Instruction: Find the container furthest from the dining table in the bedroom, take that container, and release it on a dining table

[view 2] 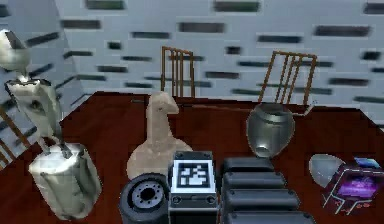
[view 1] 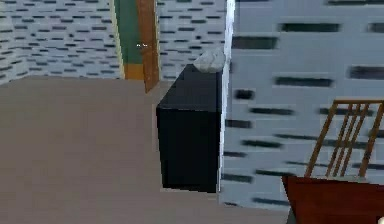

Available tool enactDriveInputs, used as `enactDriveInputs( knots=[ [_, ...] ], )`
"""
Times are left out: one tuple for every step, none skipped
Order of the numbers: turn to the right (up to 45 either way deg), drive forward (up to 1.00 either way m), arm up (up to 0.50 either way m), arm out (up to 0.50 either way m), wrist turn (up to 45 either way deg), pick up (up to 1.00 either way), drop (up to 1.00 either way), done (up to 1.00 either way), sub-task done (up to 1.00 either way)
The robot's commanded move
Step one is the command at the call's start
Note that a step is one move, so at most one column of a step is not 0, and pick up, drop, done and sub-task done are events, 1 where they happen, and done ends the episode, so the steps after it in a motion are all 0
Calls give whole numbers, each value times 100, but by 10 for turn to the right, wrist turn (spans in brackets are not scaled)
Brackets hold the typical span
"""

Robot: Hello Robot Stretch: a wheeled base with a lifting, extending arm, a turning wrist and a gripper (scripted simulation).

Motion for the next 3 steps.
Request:
enactDriveInputs(
  knots=[
    [450, 0, 0, 0, 0, 0, 0, 0, 0],
    [120, 0, 0, 0, 0, 0, 0, 0, 0],
    [-450, 0, 0, 0, 0, 0, 0, 0, 0]
  ],
)
